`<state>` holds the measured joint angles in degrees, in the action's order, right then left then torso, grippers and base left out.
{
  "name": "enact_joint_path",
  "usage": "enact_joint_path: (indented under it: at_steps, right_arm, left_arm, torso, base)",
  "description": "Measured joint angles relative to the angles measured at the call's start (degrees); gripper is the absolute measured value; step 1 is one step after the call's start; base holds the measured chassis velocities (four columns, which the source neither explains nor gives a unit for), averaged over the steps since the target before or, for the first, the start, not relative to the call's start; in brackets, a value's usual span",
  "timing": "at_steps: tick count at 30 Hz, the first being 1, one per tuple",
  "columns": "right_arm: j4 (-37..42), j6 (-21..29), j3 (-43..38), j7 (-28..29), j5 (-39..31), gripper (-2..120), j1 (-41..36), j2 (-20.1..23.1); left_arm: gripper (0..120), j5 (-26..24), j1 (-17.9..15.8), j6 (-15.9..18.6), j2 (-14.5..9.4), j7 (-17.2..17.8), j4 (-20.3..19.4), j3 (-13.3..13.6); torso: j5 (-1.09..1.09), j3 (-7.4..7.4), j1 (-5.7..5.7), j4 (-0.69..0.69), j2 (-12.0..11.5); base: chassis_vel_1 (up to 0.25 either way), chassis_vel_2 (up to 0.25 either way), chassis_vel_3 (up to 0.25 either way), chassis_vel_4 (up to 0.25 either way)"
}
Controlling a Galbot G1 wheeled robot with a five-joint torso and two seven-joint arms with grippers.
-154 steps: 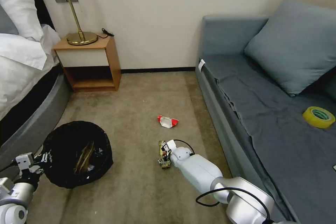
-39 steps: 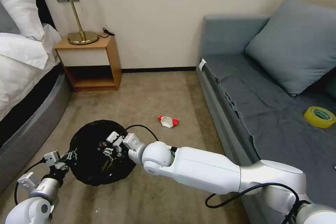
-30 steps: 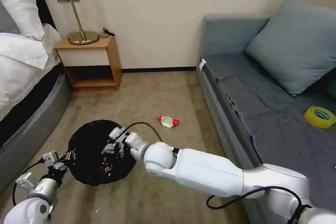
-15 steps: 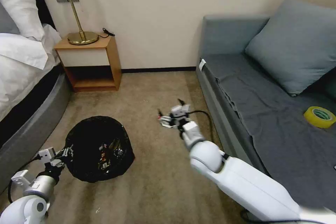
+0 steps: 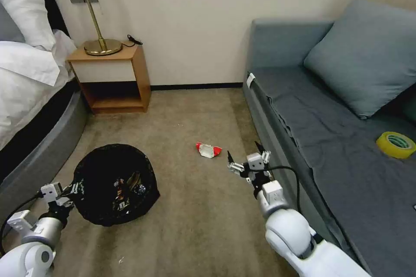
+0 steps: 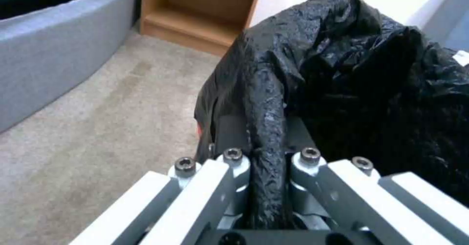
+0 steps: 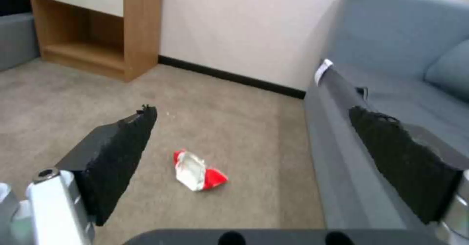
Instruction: Pick up the trash bin, then pick up the garbage on the floor and place it into the trash bin.
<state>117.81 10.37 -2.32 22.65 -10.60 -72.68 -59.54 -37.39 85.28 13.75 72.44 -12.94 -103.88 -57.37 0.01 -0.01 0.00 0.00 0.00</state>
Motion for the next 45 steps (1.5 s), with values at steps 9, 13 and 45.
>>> enact_joint_path:
  at_steps: [9,13,45]
  right_arm:
    - [0.97,-0.95,-1.87,-1.46,2.21,100,-4.66,-2.2]
    - [0.85,-1.02,-1.96,-1.53,2.21,100,-4.77,-2.6]
    - [2.82,-1.15,-4.54,-2.94,1.91,100,-6.92,-2.62]
  left_arm:
    - [5,-0.53,-0.43,0.21,-0.93,0.19,0.8,-0.25]
    - [5,-0.77,-0.53,0.2,-1.22,0.19,1.23,-0.15]
    - [5,-1.98,-0.18,-0.28,-1.05,0.3,1.1,-1.36]
  torso:
    - [-0.01,0.0,0.0,0.01,0.0]
    - [-0.01,0.0,0.0,0.0,0.0]
    - [-0.01,0.0,0.0,0.0,0.0]
  base:
    - [0.0,0.0,0.0,0.0]
    - [0.0,0.0,0.0,0.0]
    - [0.0,0.0,0.0,0.0]
